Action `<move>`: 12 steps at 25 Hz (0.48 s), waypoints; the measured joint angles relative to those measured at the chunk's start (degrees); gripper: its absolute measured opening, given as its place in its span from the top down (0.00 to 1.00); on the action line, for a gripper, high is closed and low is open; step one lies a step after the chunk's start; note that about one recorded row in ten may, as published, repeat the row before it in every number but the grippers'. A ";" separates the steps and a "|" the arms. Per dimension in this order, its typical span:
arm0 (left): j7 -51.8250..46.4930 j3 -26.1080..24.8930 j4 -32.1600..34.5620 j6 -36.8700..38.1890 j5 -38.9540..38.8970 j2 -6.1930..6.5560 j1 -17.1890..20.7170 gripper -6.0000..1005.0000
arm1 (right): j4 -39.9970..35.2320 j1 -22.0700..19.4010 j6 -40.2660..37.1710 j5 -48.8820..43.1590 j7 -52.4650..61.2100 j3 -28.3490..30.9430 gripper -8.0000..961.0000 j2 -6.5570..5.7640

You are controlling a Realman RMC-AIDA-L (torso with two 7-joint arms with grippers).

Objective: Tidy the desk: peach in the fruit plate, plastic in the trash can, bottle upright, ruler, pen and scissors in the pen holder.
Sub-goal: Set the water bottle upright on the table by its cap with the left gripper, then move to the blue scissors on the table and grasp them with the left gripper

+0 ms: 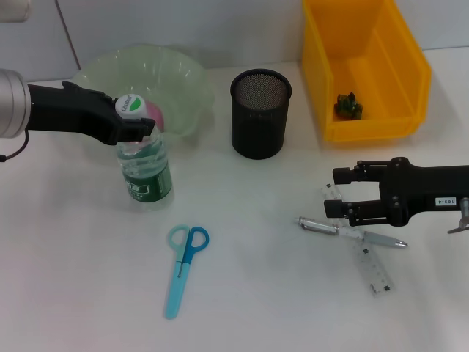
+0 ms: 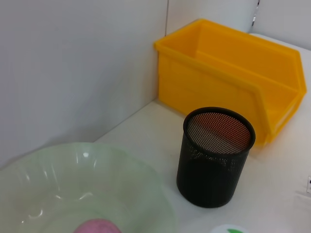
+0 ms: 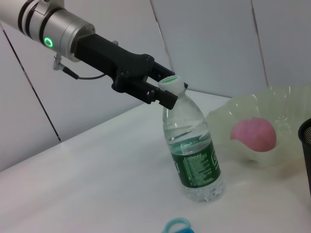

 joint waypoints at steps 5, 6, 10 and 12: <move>-0.02 0.00 0.00 0.00 0.00 0.05 -0.01 0.48 | 0.00 -0.08 0.00 0.00 0.00 0.00 0.25 0.00; -0.02 0.00 0.00 0.00 0.00 0.05 -0.01 0.42 | 0.00 -0.08 0.00 0.00 0.00 0.00 0.25 0.00; 0.01 -0.13 0.57 -0.10 -0.06 0.07 0.13 0.26 | 0.02 -0.09 0.02 0.00 0.00 0.00 0.25 0.00; 0.05 -0.25 0.85 -0.09 -0.11 0.08 0.21 0.26 | 0.05 -0.09 0.10 0.00 0.00 0.00 0.25 0.00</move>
